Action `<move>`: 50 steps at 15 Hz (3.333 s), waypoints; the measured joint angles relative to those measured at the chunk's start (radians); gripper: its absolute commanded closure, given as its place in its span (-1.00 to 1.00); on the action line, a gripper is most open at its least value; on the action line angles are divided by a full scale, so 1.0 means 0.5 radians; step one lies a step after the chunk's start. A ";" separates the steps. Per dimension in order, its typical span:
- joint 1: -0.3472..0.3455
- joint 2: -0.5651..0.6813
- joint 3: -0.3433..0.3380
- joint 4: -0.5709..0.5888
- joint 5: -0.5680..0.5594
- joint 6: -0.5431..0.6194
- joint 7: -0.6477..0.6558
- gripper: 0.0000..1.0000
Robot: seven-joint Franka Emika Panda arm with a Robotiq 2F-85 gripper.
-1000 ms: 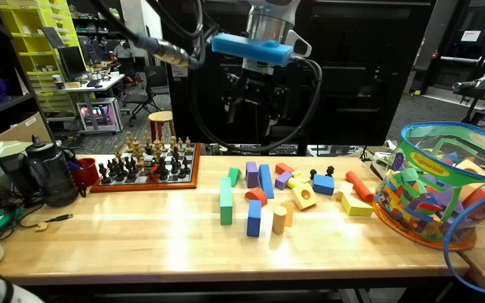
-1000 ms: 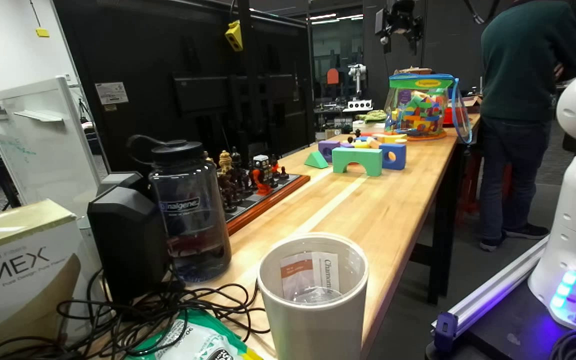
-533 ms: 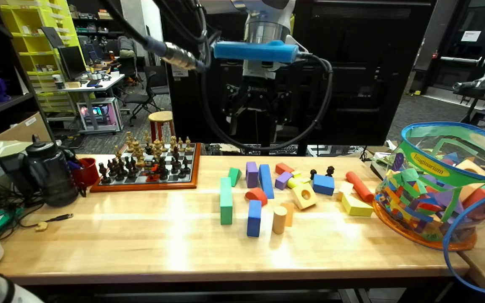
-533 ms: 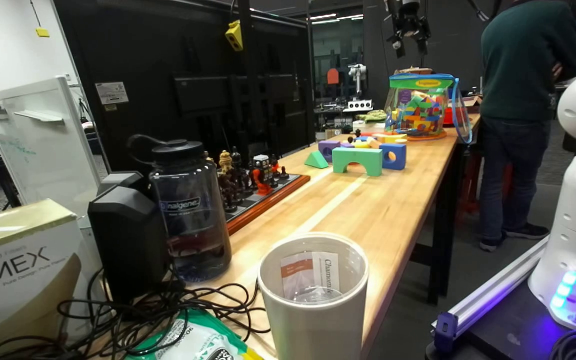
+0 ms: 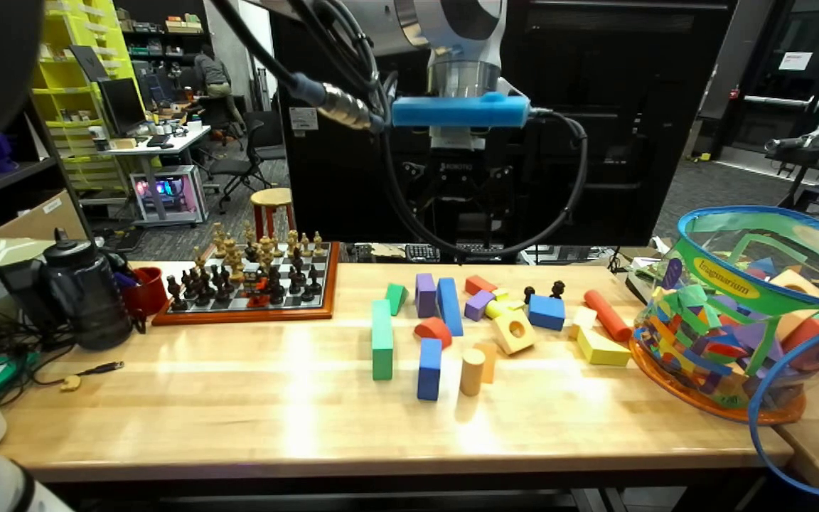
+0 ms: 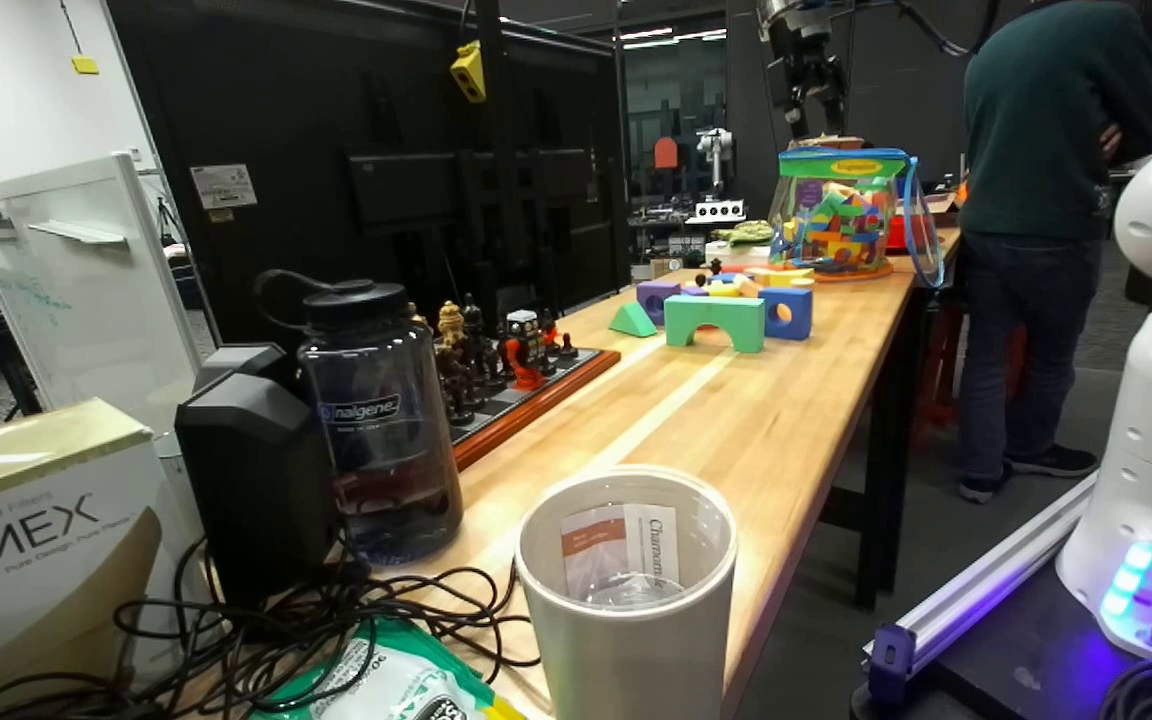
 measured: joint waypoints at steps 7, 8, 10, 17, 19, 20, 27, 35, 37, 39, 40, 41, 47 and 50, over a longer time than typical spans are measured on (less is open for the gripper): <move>-0.009 0.089 -0.020 -0.052 0.051 0.091 -0.012 -1.00; -0.009 0.089 -0.020 -0.052 0.051 0.091 -0.012 -1.00; -0.009 0.089 -0.020 -0.052 0.052 0.093 -0.012 -1.00; -0.010 0.089 -0.020 -0.052 0.052 0.096 -0.012 -1.00; -0.011 0.089 -0.020 -0.052 0.052 0.096 -0.012 -1.00; -0.011 0.089 -0.020 -0.052 0.052 0.096 -0.012 -1.00; -0.011 0.090 -0.020 -0.052 0.052 0.097 -0.012 -1.00; -0.017 0.175 -0.021 0.059 0.043 0.113 0.001 -1.00; -0.016 0.216 -0.018 0.122 0.043 0.126 0.000 -1.00; -0.016 0.274 -0.016 0.187 0.041 0.140 -0.004 -1.00; -0.016 0.313 -0.016 0.223 0.041 0.144 -0.007 -1.00; -0.017 0.360 -0.017 0.260 0.041 0.145 -0.012 -1.00; -0.053 0.711 -0.017 0.486 0.041 0.169 -0.083 -1.00; -0.077 0.850 -0.015 0.561 0.041 0.187 -0.100 -1.00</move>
